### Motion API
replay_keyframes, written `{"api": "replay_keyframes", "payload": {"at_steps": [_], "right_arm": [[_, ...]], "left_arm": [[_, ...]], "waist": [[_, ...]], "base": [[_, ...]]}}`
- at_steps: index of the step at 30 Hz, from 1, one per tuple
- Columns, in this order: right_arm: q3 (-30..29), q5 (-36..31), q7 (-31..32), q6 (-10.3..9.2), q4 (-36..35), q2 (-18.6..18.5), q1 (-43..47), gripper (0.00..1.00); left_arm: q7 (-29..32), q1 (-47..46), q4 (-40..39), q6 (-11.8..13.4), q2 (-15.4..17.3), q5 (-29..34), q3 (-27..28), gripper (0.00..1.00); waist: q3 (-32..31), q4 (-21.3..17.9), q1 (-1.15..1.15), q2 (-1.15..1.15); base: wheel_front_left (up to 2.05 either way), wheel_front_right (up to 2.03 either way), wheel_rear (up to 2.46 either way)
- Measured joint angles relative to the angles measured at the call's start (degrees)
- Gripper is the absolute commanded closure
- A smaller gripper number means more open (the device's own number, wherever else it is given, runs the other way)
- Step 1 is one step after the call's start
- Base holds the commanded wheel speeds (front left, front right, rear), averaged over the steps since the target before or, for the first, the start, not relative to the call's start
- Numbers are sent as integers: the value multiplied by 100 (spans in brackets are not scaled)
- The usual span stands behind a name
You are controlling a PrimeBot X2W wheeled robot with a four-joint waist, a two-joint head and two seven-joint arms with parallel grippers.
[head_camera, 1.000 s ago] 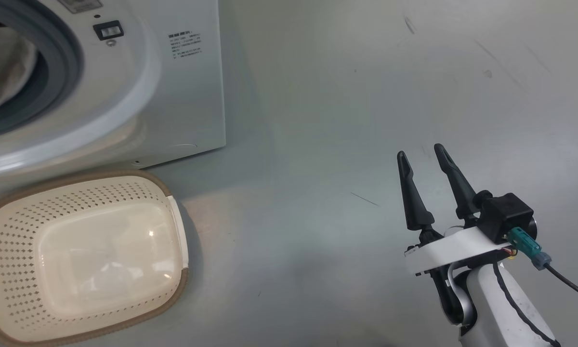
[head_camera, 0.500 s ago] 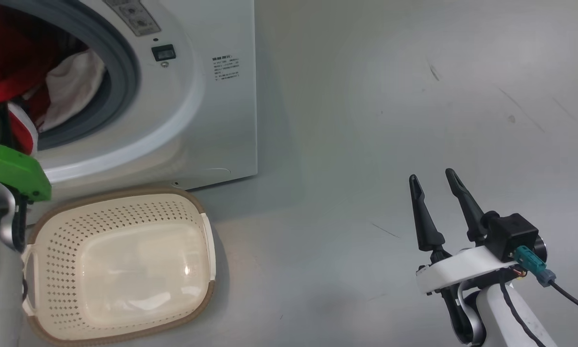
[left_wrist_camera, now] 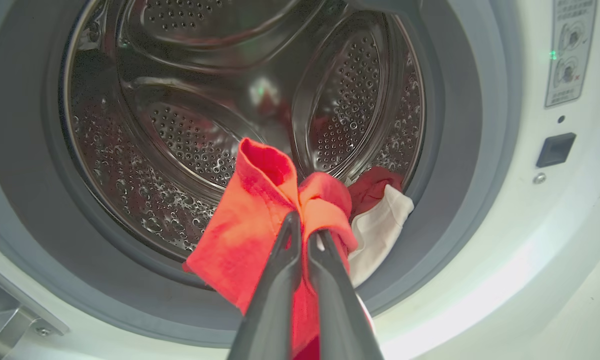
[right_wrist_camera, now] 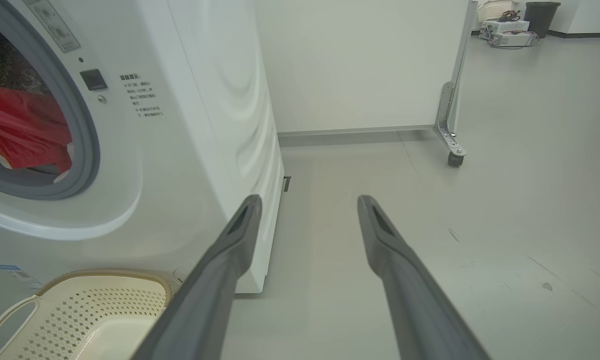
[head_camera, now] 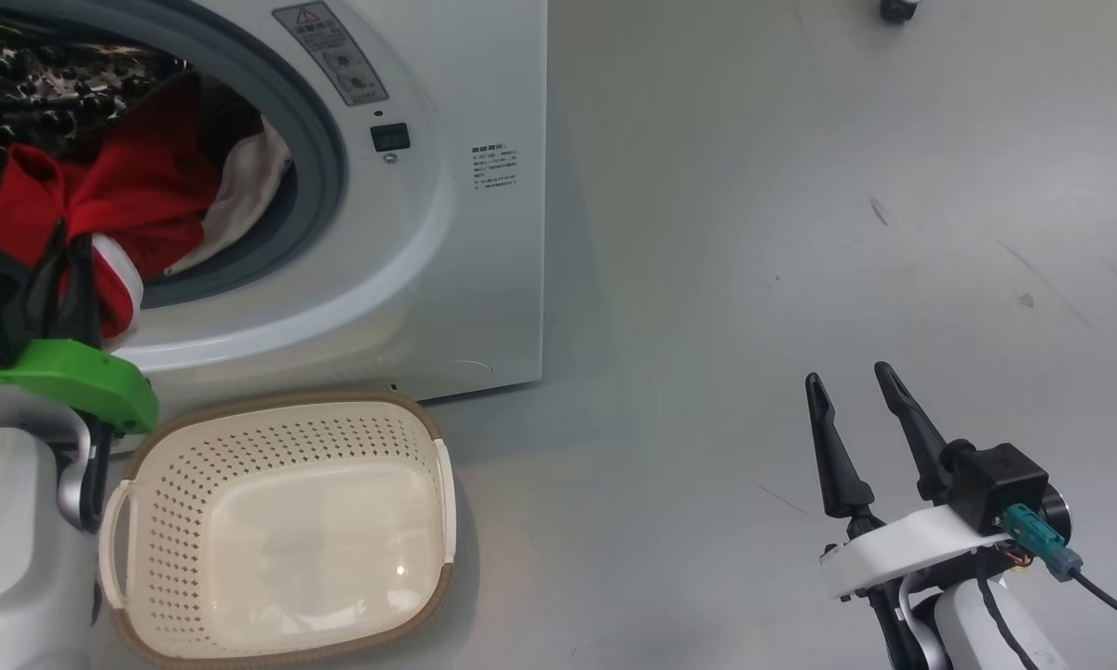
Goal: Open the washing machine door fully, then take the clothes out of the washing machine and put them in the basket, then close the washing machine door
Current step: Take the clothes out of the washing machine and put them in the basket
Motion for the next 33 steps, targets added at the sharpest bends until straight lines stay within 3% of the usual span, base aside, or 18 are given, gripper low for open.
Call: {"api": "replay_keyframes", "payload": {"at_steps": [6, 14, 25, 33], "right_arm": [[3, -40, 0, 27, -1, -15, 69, 0], [13, -41, 0, 49, -1, -18, 144, 0], [30, -65, 0, 98, -2, -20, 201, 0], [34, -83, 0, 138, -2, -26, 208, 0]], "left_arm": [[-4, 213, -522, -9, -42, 0, 8, 100], [-4, 415, -1869, -25, -81, 2, 269, 100], [-4, 1293, -2480, -62, -207, 162, 257, 100], [-18, 1373, -3426, -75, -314, 218, 379, 100]], "waist": [[-152, 126, 0, 0], [-272, 203, 0, 0], [-340, 215, 0, 0], [-359, 217, 0, 0]], "base": [[0, 0, 0], [0, 0, 0], [0, 0, 0], [0, 0, 0]]}}
